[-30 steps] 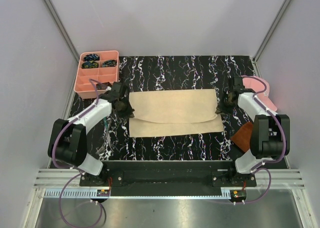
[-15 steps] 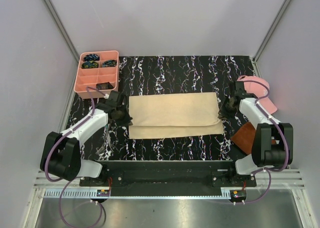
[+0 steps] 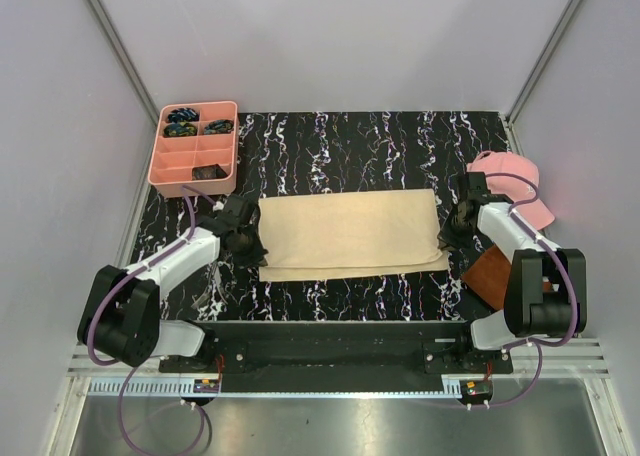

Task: Fold the napkin into a case and place the utensils inside
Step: Fold and flatten the napkin at the center of the board.

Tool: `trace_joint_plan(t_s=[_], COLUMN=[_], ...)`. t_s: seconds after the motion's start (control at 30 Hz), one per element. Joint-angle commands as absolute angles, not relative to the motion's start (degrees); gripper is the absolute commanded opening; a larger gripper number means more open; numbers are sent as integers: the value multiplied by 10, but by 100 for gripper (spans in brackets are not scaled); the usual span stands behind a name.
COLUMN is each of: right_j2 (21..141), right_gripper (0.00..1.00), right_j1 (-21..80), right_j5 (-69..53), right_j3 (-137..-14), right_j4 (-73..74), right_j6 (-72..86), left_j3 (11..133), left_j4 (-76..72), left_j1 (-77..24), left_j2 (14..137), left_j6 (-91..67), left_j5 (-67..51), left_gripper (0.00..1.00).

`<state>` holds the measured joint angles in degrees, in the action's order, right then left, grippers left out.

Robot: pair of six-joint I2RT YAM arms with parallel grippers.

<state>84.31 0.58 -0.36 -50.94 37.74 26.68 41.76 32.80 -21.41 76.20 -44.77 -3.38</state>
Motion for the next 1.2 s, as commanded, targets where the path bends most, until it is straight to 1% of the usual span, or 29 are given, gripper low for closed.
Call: trace_joint_plan(t_s=[0.0, 0.27, 0.7, 1.17], right_j2=[846, 872, 811, 853], right_gripper=[0, 0, 0, 0], right_j1=[4, 4, 4, 3], right_j5=[26, 39, 62, 75], right_j3=[-508, -503, -501, -485], right_j4=[382, 383, 434, 437], right_j6=[289, 313, 342, 369], left_j3=[416, 413, 405, 366], left_j4=[313, 312, 341, 337], left_j1=[-225, -231, -234, -262], left_j2=[752, 766, 715, 730], left_j6=[-458, -462, -465, -484], left_j5=[-22, -24, -42, -43], left_gripper=[0, 0, 0, 0])
